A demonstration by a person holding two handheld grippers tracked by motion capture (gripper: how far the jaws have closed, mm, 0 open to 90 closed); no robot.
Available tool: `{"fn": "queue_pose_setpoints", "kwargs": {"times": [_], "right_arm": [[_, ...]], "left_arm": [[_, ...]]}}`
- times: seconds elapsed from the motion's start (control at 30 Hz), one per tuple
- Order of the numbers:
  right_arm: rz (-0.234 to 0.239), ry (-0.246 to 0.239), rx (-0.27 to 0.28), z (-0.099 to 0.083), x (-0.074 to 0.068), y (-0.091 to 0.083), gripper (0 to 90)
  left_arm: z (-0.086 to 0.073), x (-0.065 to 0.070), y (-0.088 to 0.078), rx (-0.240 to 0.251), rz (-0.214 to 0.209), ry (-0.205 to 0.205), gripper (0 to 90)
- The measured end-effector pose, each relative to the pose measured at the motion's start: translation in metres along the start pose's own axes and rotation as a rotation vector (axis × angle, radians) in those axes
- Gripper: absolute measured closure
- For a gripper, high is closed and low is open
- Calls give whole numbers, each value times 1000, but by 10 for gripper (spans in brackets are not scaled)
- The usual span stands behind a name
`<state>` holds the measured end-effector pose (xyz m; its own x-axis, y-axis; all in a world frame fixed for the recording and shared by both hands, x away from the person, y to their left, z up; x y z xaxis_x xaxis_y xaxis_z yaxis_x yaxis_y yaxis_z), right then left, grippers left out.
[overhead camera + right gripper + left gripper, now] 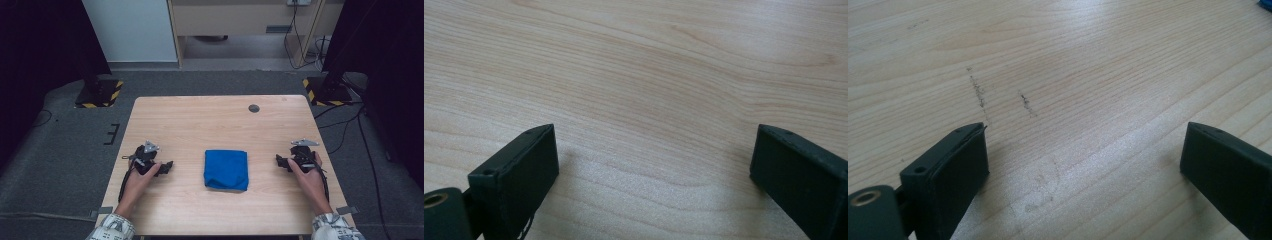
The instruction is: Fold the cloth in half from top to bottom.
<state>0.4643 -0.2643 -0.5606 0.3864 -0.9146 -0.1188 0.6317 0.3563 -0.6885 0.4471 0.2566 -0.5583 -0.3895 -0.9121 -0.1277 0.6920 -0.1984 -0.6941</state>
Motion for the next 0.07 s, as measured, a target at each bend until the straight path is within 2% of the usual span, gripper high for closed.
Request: {"fn": "queue_pose_setpoints", "kwargs": {"times": [0.07], "right_arm": [[0, -2, 0, 0, -1, 0, 54]], "left_arm": [[0, 0, 0, 0, 0, 0, 46]]}}
Point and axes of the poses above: each handheld gripper's, and its own axes: y roughly forward along the jaws, z roughly out of its top, x roughly to its right, the point moved 3 cm from there along y, roughly forward along the jaws, and after that the axes turned 10 degrees about z, right-handed, at the moved point
